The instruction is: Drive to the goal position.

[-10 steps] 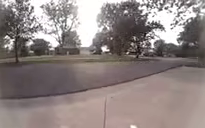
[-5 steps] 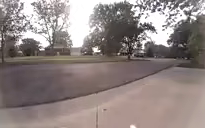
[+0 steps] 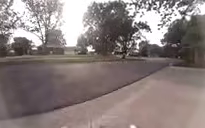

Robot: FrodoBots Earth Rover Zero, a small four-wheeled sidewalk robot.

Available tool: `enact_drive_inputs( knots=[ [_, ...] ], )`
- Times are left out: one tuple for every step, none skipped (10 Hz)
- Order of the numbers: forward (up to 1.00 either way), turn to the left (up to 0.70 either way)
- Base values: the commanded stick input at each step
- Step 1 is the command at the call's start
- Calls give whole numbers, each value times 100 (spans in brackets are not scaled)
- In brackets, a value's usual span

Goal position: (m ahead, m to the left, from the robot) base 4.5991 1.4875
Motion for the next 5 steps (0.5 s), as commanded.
enact_drive_inputs(
  knots=[
    [70,0],
    [70,0],
    [70,0],
    [70,0],
    [70,0]
  ],
)
